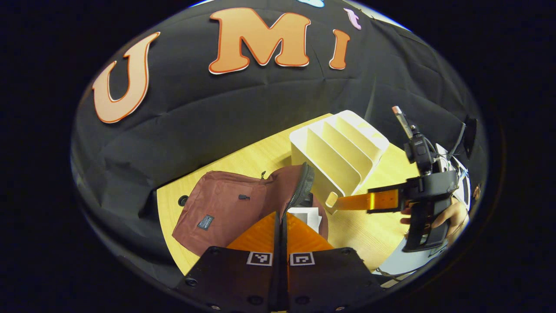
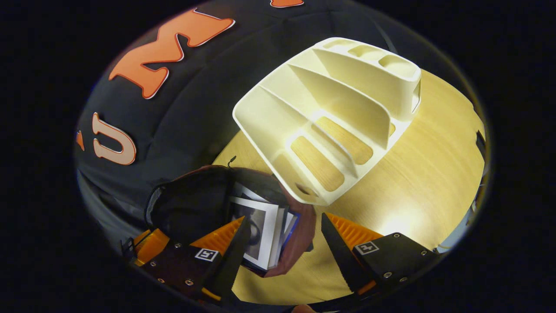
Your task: Open the schoolbag, grab two books from the bookshelf and put them into the schoolbag.
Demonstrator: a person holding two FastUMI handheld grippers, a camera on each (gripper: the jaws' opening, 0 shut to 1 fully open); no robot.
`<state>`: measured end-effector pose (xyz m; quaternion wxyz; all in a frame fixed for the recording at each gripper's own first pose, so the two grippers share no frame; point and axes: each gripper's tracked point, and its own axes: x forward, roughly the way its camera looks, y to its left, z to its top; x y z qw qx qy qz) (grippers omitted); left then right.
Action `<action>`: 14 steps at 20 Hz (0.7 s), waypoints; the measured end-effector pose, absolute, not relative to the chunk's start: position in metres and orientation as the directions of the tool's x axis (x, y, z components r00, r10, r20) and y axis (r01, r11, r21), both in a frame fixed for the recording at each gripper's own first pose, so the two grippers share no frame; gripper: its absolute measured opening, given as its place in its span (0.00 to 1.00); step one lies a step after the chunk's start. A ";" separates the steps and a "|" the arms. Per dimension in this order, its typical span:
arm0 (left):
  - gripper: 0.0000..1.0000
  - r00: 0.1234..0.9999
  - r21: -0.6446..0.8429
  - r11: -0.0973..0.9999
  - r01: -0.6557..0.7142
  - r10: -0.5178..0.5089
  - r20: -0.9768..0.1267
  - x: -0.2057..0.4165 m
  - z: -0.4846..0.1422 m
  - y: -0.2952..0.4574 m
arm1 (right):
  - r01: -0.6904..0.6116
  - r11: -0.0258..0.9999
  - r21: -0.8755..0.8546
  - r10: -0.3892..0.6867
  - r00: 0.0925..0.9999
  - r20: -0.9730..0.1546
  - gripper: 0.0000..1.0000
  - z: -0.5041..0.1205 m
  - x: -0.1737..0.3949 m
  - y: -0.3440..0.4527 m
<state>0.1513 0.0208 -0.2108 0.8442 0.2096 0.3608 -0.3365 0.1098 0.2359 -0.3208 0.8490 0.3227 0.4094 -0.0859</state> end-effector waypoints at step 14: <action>1.00 0.702 0.112 0.859 0.499 -0.326 -0.633 0.109 -0.195 -0.049 | 0.156 0.953 0.259 0.101 0.643 -0.759 0.98 -0.267 0.087 0.099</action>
